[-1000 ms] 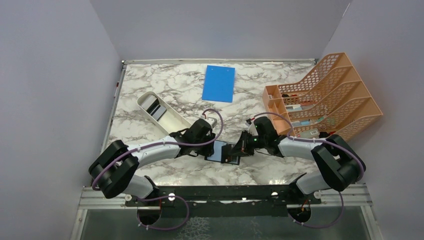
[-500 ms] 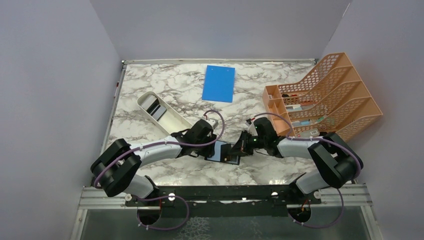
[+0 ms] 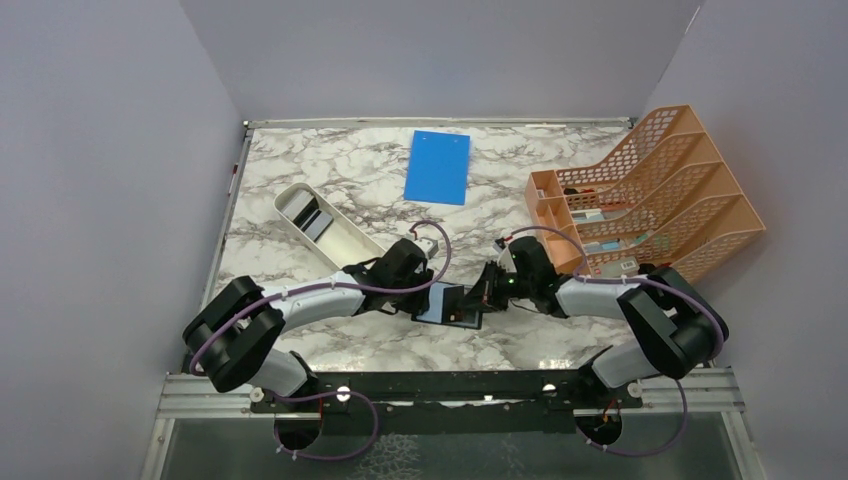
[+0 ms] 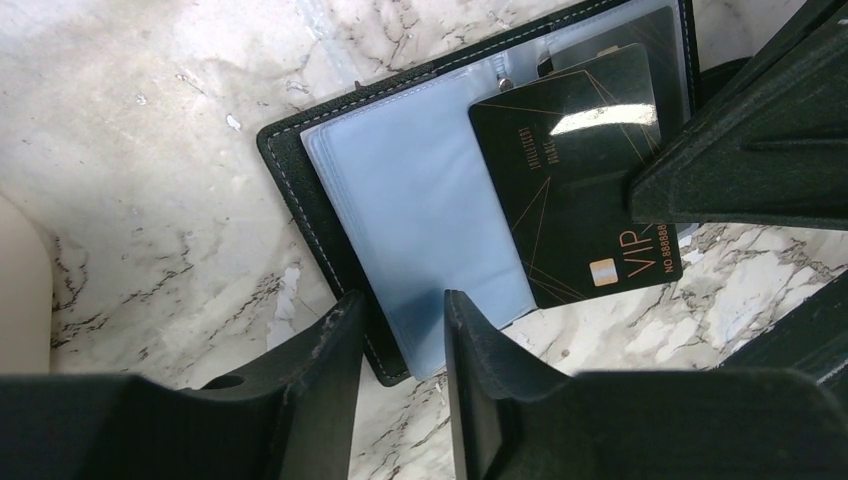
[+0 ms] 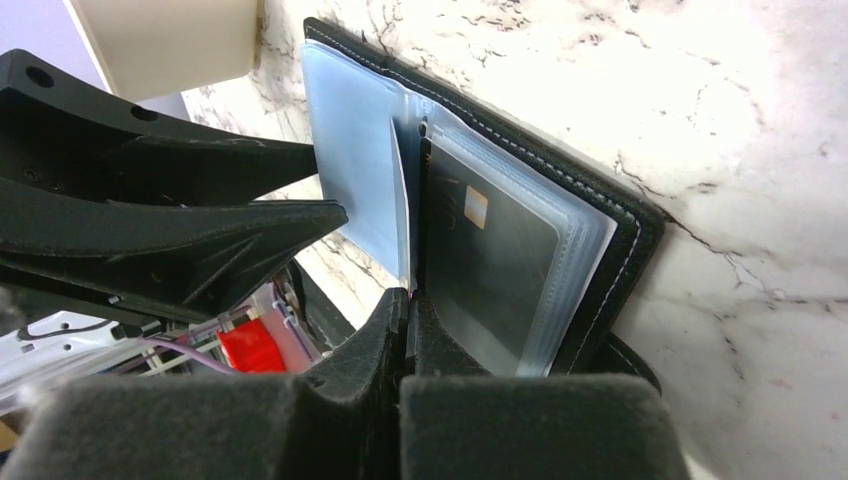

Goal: Put the credit cards into the card holder
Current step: Insert the credit card into the card holder.

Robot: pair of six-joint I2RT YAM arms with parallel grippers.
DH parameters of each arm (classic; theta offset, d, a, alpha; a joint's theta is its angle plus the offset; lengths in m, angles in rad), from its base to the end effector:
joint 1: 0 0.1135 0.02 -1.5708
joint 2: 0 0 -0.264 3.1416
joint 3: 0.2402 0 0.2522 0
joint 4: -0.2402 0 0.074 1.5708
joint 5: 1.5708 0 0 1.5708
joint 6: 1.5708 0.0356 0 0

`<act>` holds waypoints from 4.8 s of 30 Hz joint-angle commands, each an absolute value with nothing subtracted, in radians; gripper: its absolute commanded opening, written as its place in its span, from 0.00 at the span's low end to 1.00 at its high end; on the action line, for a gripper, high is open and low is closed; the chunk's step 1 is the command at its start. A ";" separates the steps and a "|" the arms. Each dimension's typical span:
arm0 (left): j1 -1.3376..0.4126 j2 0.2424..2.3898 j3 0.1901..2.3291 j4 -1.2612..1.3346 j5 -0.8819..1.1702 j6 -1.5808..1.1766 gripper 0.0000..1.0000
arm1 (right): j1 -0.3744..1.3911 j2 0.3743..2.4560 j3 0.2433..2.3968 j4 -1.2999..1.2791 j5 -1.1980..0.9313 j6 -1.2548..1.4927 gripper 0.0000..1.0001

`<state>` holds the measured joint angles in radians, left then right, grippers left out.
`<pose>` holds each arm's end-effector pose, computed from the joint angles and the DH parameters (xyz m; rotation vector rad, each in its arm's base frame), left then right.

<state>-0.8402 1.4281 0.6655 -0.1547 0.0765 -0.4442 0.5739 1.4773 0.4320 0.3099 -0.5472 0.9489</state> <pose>0.1765 -0.2011 0.1620 0.5438 2.5394 -0.6067 0.1978 0.1500 0.1245 0.1654 2.5976 1.3156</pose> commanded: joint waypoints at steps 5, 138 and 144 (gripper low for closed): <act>-0.860 1.437 0.658 -0.113 0.150 -0.442 0.34 | 0.566 1.435 0.388 0.277 -0.518 0.909 0.01; -0.893 1.313 0.545 -0.040 0.023 -0.516 0.05 | 0.550 1.379 0.548 -0.063 -0.382 0.736 0.51; -0.893 1.366 0.550 -0.010 0.040 -0.513 0.05 | 0.585 1.432 0.559 0.006 -0.398 0.763 0.50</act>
